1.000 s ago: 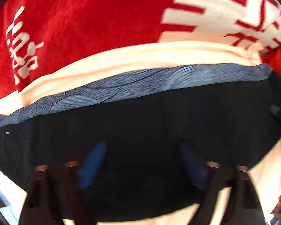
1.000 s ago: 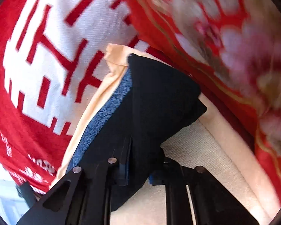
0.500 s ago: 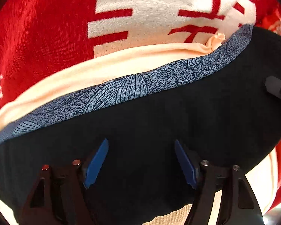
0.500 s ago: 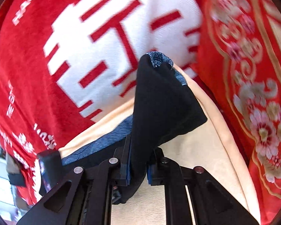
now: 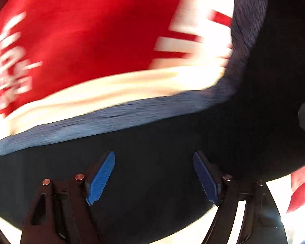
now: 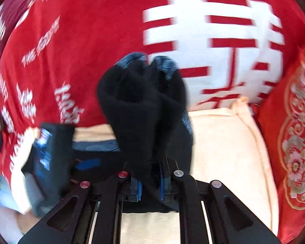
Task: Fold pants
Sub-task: 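Grasp the pants end with the right gripper and fold it over, then lower the folded end onto the pants and open the right gripper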
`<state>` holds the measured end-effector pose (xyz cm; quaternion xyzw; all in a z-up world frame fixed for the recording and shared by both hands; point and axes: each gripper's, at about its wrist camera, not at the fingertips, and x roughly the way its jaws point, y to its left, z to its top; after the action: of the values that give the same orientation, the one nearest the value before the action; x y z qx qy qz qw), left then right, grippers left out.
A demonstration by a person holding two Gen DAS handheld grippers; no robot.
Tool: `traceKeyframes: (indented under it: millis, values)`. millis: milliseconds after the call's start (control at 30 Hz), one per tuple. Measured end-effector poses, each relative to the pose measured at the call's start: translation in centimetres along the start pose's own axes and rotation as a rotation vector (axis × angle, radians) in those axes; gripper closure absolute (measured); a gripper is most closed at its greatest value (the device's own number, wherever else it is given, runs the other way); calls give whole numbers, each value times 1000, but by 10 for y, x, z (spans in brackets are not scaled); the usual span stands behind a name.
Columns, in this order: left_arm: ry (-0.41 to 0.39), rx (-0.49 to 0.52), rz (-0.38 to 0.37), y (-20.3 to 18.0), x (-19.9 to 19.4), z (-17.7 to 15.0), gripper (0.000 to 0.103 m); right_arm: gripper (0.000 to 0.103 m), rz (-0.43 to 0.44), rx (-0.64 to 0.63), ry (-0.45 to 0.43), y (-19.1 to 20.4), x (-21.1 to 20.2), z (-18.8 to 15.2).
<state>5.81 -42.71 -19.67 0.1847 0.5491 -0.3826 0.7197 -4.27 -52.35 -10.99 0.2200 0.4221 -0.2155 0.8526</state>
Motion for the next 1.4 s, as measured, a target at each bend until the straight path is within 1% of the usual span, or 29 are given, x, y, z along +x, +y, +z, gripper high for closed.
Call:
traceKeyframes:
  millis: [100,133,167,233,267,300,333,367,400,433,533,567,600,633,667,700,800,900,933,967,1033,1133,1167,1200,1233,1267,1300,1367,1400]
  values:
    - [13,-51,78,60,-17,-12,23,84,-31,-106,51,54,24,-16]
    - [18,-74,118,87,-23,-19,23,83,-56,-155,77,76,37,-27]
    - [24,-85,144,100,-25,-23,23,79,-86,-193,102,93,50,-39]
    - [78,-116,246,141,-24,-35,23,76,-173,-325,205,133,89,-67]
    - [96,-131,267,152,-23,-39,23,75,-216,-389,241,147,101,-78]
    - [111,-161,275,168,-24,-44,23,74,-290,-476,246,164,107,-90]
    - [113,-189,274,180,-26,-48,23,72,-321,-517,228,174,104,-96]
    - [109,-204,271,189,-28,-51,23,64,-297,-515,217,178,97,-98]
    - [102,-211,268,196,-30,-53,23,49,-248,-484,215,179,88,-99]
    - [97,-211,266,201,-31,-54,23,45,-181,-429,226,176,77,-98]
    - [101,-212,238,210,-33,-62,23,44,-21,-232,269,148,60,-88]
    - [97,-214,219,215,-36,-72,23,44,55,-93,281,129,55,-82]
    - [87,-213,195,212,-37,-70,23,44,134,61,287,107,53,-77]
    - [72,-210,168,209,-39,-68,23,44,187,165,290,92,53,-74]
    - [61,-204,149,191,-37,-63,23,44,261,287,299,75,57,-72]
    - [53,-197,126,187,-36,-59,23,44,343,399,303,60,63,-71]
    - [79,-181,91,173,-22,-55,23,45,483,557,324,49,81,-79]
    - [121,-162,107,167,8,-52,21,45,505,659,354,42,97,-95]
    - [115,-156,122,167,13,-54,13,45,510,691,352,41,101,-100]
    - [96,-162,140,170,15,-54,10,45,515,726,345,36,103,-102]
    - [98,-189,113,172,19,-65,8,45,523,792,325,30,106,-107]
    - [96,-186,110,179,25,-69,5,45,529,865,302,27,116,-108]
    - [94,-179,114,179,26,-69,5,51,537,883,298,25,119,-106]
    - [94,-178,116,186,19,-81,5,81,534,896,300,23,123,-103]
    - [94,-179,116,187,20,-81,5,99,525,894,306,23,125,-97]
    - [95,-180,116,180,16,-87,5,98,520,885,301,21,122,-92]
    - [97,-182,114,175,18,-80,5,98,525,862,288,22,116,-87]
    - [110,-191,119,181,14,-77,5,98,523,750,272,31,99,-73]
    - [111,-194,129,191,7,-85,5,98,513,666,287,41,89,-68]
